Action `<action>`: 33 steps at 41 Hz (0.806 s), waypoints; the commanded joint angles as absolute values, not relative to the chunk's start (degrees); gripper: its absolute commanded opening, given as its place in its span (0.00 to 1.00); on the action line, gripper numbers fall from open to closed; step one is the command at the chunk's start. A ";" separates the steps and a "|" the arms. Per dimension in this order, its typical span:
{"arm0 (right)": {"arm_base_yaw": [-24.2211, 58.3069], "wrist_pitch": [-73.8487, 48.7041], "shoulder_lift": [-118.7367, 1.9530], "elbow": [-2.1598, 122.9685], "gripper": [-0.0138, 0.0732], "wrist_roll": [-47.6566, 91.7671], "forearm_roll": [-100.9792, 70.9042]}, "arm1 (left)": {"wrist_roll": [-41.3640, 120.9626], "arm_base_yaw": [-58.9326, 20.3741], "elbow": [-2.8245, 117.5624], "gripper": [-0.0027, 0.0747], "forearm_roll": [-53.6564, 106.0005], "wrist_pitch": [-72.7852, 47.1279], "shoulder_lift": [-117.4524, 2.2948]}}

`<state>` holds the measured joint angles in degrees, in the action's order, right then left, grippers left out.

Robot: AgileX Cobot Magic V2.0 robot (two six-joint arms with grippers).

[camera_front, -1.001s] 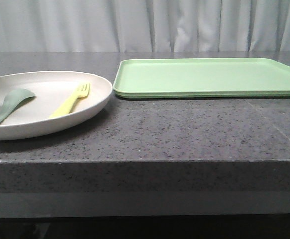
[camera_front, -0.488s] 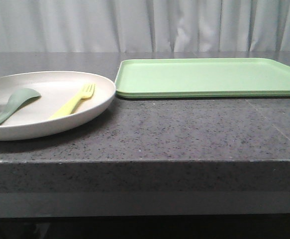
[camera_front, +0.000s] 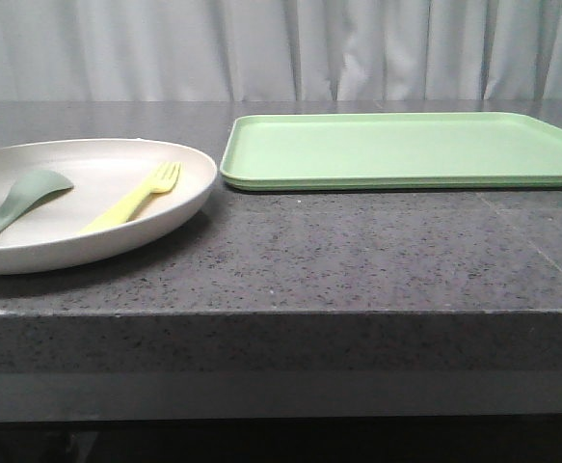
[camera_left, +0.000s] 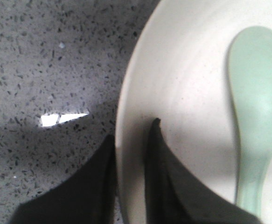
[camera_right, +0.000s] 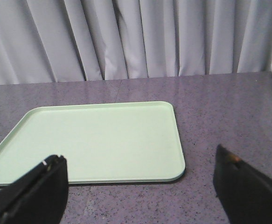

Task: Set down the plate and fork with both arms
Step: 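Lower the left gripper to the white plate rim and grip it, then lift the plate with the left gripper and carry it over the tray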

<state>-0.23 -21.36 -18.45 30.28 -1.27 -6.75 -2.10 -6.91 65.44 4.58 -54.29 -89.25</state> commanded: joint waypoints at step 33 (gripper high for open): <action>-0.45 -17.13 -19.28 32.19 0.91 -1.22 -7.01 | 3.33 3.14 75.83 0.01 33.02 -54.52 -81.85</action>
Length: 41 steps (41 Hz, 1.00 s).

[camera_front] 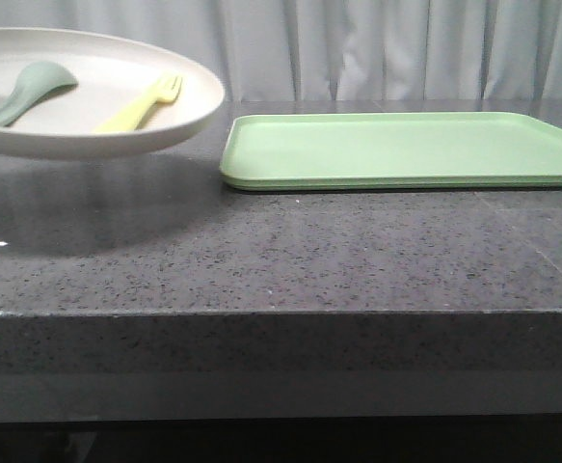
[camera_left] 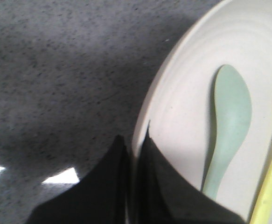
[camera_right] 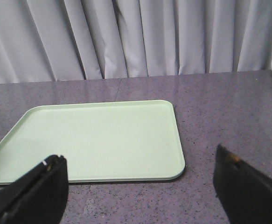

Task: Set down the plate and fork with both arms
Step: 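Lift the plate with the left gripper and carry it over the tray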

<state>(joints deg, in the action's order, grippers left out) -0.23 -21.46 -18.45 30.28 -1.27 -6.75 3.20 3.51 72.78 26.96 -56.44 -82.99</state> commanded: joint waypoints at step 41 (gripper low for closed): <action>-0.45 -17.55 -19.28 32.19 0.91 -1.22 -7.01 | -14.49 -24.74 135.86 0.01 29.23 -59.43 -128.24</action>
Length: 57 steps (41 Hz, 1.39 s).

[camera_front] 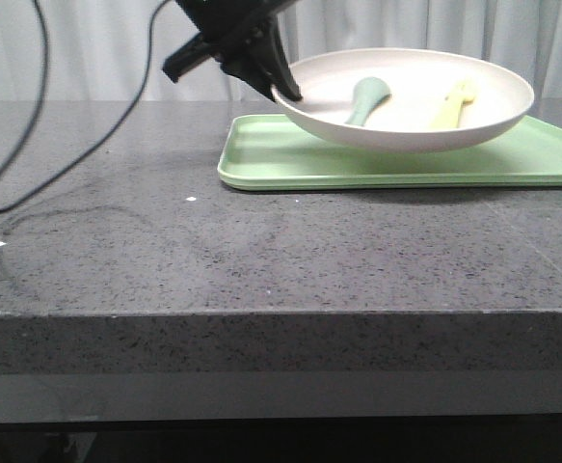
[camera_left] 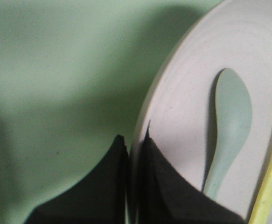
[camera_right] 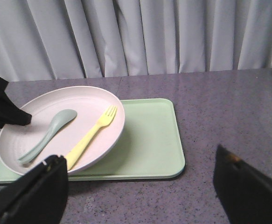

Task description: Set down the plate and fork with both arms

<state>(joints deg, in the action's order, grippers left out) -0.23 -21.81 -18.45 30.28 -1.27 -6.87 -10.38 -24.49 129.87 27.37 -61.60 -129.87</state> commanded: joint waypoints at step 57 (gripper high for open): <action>-0.45 -17.45 -19.28 32.19 0.91 -1.22 -7.01 | -5.93 -23.66 151.97 0.01 27.55 -72.86 -125.53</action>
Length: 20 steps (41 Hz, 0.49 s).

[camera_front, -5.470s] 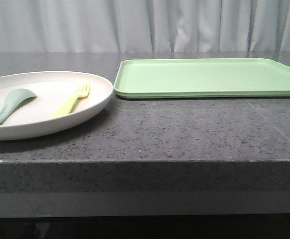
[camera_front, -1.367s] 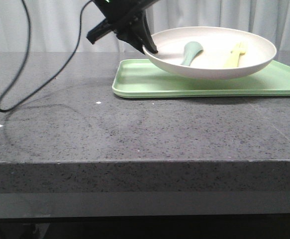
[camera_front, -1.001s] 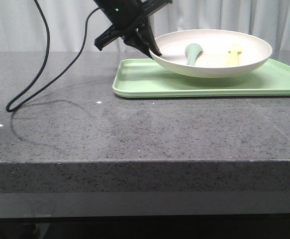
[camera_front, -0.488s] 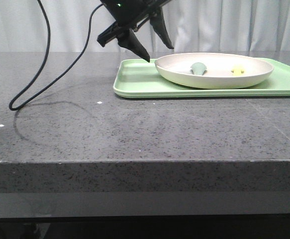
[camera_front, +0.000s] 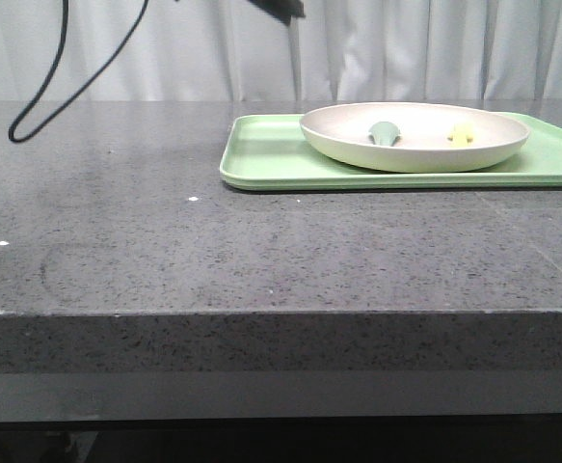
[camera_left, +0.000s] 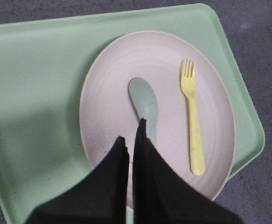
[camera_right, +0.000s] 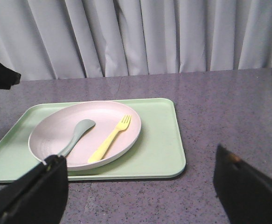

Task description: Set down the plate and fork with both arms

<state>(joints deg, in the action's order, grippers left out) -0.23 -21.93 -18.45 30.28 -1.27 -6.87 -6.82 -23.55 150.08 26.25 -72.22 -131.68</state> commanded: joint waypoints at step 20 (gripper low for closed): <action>-0.45 -17.45 -19.28 32.19 0.91 -1.22 -7.01 | -5.80 -23.04 133.58 0.01 7.34 -72.86 -108.75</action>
<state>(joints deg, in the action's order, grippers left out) -0.23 -21.93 -18.45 30.28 -1.27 -6.87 -6.07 -23.43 136.34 9.40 -72.56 -114.92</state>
